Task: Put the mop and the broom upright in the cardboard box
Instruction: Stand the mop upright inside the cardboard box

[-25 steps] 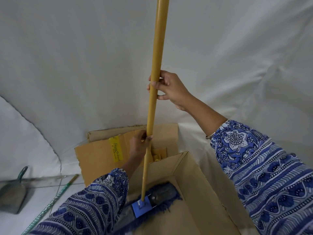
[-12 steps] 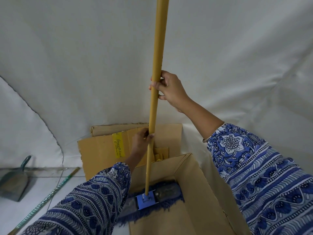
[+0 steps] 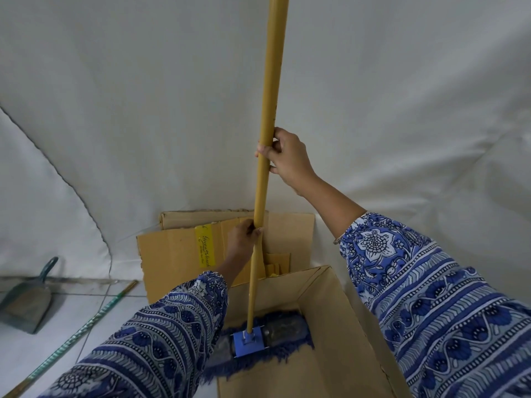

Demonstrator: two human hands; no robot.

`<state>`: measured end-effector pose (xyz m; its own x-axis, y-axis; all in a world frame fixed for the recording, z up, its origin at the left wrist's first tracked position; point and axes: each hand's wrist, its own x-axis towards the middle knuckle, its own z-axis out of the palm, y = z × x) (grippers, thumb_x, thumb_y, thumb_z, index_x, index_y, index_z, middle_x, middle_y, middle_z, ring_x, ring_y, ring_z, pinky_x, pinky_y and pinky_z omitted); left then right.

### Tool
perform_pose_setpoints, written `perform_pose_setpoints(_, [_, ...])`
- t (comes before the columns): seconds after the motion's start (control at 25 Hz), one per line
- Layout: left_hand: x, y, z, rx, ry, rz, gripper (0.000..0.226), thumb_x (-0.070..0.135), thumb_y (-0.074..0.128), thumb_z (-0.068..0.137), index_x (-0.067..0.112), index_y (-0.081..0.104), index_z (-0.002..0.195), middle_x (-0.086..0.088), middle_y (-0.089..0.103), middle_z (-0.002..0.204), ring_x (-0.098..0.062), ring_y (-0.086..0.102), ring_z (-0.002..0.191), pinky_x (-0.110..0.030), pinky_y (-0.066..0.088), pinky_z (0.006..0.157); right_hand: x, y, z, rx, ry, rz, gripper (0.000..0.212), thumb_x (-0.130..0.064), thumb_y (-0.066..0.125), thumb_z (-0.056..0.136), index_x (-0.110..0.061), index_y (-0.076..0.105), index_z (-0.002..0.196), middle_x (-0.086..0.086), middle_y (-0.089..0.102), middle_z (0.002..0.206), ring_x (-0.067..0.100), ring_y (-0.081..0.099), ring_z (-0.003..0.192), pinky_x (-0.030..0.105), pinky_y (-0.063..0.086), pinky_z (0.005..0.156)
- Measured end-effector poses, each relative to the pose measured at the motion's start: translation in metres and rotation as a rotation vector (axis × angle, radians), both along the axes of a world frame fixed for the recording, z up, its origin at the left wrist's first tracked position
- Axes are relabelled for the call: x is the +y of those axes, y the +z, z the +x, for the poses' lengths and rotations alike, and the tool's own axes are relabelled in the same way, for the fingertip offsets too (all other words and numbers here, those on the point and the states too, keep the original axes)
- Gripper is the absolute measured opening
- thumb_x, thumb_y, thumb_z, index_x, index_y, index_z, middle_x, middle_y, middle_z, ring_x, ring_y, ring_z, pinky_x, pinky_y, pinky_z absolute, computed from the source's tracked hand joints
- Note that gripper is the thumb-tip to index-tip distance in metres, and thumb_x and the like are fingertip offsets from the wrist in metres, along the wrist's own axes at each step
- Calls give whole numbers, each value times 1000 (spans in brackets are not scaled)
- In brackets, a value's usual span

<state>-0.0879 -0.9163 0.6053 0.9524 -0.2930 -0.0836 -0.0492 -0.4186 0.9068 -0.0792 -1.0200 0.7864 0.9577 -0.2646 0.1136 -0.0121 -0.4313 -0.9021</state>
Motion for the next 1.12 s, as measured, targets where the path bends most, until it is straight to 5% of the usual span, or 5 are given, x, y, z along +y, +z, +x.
perform_pose_setpoints(0.4, [-2,0,6,29,52,7,17,16,53,89,1,60,93,8,46,60,-9,43,57,-16,35,47,8,-6,15,-45,-83,-67,22,-16,57,87,-3,57,105,17,70,99,28,67,92,45,57,82])
perform_pose_setpoints(0.6, [-13,4,21,94,81,37,23,15,49,91,1,59,106,-6,56,80,-16,49,70,-17,36,49,-3,-9,42,47,-68,-85,27,-17,56,88,-3,56,111,18,66,107,30,64,98,43,54,86])
perform_pose_setpoints(0.8, [-27,9,45,130,104,74,27,16,44,93,0,56,110,-3,54,76,-5,43,57,-13,35,42,-22,-9,73,149,-26,-26,29,-18,58,86,-3,55,111,21,64,110,32,62,103,50,54,89])
perform_pose_setpoints(1.0, [-33,7,50,166,147,74,30,17,44,93,0,55,115,-9,57,89,-17,50,74,-20,36,50,-28,-13,82,159,-13,-18,28,-19,60,84,-3,57,108,11,59,96,30,61,100,47,53,90])
perform_pose_setpoints(1.12, [-33,11,46,162,162,57,31,15,49,91,0,54,117,-15,62,103,-19,53,83,-24,43,64,-32,-14,79,150,-2,-50,29,-23,62,83,-2,57,102,4,52,80,23,55,82,33,51,73])
